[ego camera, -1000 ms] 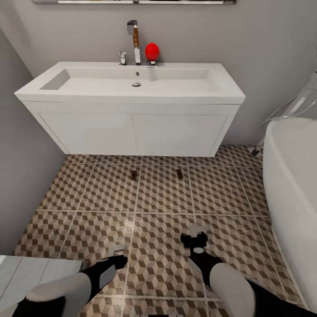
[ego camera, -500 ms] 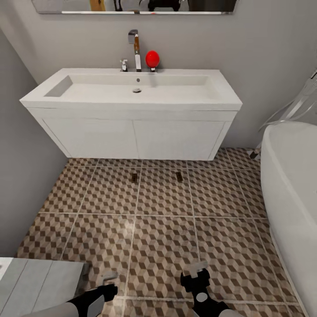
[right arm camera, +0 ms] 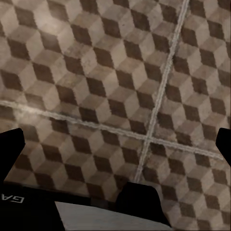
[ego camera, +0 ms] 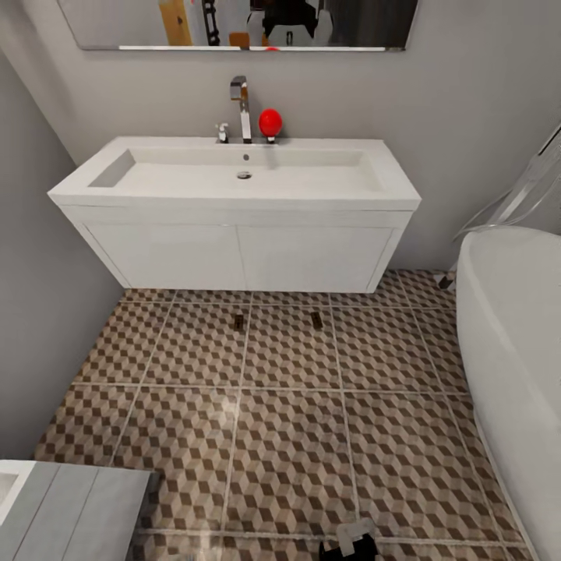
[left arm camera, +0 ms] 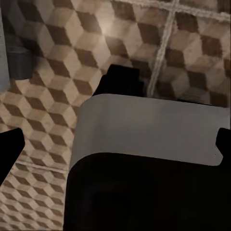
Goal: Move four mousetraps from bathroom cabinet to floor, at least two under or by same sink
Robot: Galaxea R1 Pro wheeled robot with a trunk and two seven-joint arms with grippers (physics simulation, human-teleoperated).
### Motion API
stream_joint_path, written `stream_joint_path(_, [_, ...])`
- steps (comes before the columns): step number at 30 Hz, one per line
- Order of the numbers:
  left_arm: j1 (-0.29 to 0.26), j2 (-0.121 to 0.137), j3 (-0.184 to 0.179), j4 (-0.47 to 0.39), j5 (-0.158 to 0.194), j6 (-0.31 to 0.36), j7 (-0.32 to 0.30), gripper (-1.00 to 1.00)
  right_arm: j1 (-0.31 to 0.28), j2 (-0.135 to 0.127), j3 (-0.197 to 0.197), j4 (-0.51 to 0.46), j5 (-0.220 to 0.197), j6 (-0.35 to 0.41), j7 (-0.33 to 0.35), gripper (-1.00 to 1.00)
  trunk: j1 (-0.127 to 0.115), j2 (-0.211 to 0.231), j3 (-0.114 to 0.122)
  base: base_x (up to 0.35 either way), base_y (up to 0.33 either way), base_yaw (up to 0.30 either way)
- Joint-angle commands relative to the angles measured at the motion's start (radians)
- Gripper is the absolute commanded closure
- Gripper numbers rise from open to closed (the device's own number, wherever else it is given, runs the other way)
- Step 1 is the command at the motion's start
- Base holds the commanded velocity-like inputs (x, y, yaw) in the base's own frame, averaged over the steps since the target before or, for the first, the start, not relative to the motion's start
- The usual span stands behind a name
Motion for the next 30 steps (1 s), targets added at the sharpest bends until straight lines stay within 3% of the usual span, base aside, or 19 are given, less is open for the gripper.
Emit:
stream_joint_path(1, [0.008, 0.001, -0.008, -0.002, 0.006, 0.000, 0.006, -1.00, 0.007, 0.000, -0.008, 0.001, 0.011, -0.007, -0.005, -1.00, -0.004, 0.007, 0.004, 0.000, 0.000, 0.000])
stream_joint_path(3, [0.055, 0.001, -0.009, -0.002, 0.006, -0.001, 0.006, -1.00, 0.053, -0.014, -0.008, 0.002, 0.010, -0.031, -0.004, -1.00, -0.004, 0.007, 0.008, 0.000, 0.000, 0.000])
stream_joint_path(7, [0.067, 0.004, -0.010, -0.002, 0.005, 0.000, 0.005, -1.00, 0.077, -0.019, -0.008, 0.002, 0.009, -0.036, -0.004, -1.00, -0.004, 0.007, 0.014, 0.000, 0.000, 0.000])
stream_joint_path(13, [0.081, 0.013, -0.010, -0.006, 0.006, 0.003, 0.004, -1.00, 0.088, -0.019, -0.008, 0.006, 0.009, -0.038, 0.002, -1.00, -0.004, 0.007, 0.024, 0.000, 0.000, 0.000])
stream_joint_path(23, [0.102, 0.009, -0.010, -0.009, 0.007, 0.003, -0.001, -1.00, 0.094, -0.022, -0.008, 0.014, 0.009, -0.040, 0.077, -1.00, -0.004, 0.007, 0.040, 0.000, 0.000, 0.000])
stream_joint_path(30, [0.102, 0.009, -0.010, -0.010, 0.008, 0.003, -0.001, -1.00, 0.094, -0.022, -0.008, 0.014, 0.009, -0.040, 0.082, -1.00, -0.004, 0.007, 0.051, 0.000, 0.000, 0.000])
